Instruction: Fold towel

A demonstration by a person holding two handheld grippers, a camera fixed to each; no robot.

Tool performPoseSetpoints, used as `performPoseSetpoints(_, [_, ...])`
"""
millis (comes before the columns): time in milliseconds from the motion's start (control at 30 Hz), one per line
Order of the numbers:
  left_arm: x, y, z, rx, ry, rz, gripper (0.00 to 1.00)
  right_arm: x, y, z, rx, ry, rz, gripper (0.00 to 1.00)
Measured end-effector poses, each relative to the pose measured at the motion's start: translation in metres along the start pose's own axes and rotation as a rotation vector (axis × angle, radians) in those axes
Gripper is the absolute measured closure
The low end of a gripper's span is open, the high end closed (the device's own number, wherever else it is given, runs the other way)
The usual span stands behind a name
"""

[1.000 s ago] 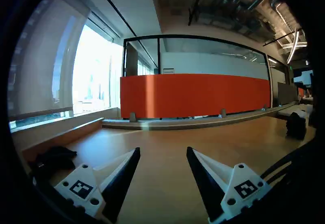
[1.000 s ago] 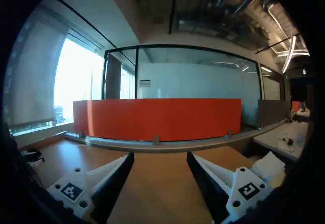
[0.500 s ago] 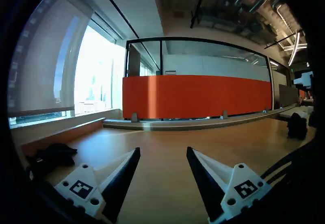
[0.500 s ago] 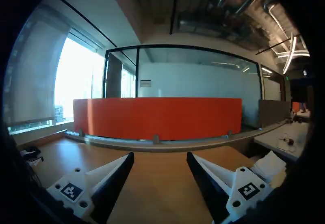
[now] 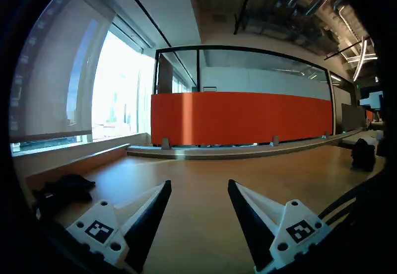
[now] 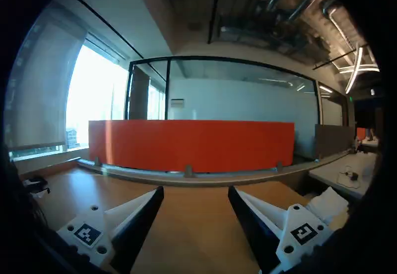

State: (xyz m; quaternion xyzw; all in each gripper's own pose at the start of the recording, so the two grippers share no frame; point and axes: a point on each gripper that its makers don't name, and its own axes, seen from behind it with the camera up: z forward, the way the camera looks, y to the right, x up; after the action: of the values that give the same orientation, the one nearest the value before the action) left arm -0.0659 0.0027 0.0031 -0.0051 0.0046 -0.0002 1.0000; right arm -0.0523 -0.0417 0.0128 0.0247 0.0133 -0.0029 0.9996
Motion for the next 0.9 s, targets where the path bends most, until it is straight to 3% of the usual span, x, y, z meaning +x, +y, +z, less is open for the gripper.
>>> performPoseSetpoints(300, [0.001,0.001,0.0,0.0,0.0,-0.002,0.16,-0.011,0.013,0.003,-0.009,0.006,-0.003,0.0])
performPoseSetpoints(900, [0.001,0.001,0.001,0.0,0.0,-0.002,0.16,-0.088,0.028,0.006,-0.004,-0.026,0.014,0.0])
